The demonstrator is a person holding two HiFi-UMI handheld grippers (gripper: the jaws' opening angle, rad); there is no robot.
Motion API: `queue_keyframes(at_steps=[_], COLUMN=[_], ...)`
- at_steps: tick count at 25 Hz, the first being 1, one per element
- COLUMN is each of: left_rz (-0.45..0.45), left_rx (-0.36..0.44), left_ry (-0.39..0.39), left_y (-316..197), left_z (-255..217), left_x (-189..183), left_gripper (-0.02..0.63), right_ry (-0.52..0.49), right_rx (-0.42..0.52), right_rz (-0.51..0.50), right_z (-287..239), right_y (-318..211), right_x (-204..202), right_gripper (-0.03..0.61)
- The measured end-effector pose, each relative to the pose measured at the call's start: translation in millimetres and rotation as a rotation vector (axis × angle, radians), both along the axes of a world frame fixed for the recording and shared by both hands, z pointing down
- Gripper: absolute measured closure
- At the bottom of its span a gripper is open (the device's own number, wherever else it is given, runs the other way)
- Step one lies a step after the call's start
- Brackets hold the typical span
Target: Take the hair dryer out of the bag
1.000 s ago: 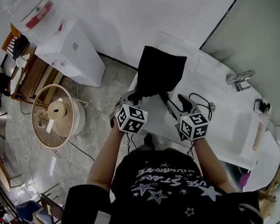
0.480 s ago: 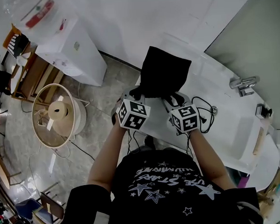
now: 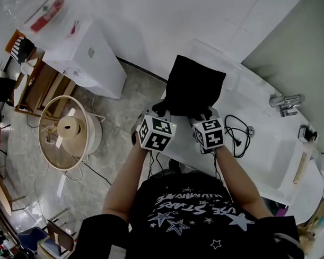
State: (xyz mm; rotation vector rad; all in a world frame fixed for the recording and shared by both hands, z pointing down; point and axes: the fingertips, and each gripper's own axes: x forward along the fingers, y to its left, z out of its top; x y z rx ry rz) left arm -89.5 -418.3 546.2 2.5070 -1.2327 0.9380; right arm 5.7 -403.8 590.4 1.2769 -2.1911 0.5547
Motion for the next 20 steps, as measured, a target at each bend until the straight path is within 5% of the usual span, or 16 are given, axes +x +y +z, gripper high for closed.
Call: queue_keyframes(at_steps=[9, 20], left_rz=[0.0, -0.016], left_rx=[-0.021, -0.029], left_ry=[0.007, 0.002], left_y=[-1.1, -2.9], left_z=[6.5, 9.2], left_x=[-0.2, -1.6], left_gripper=[0.598, 0.598], right_ry=[0.057, -0.009], right_rx=[-0.028, -0.039], right_rz=[0.056, 0.041], right_z=[12.5, 3.0], right_y=[-14.9, -13.7], right_x=[-4.6, 1.3], right_gripper=[0.364, 0.382])
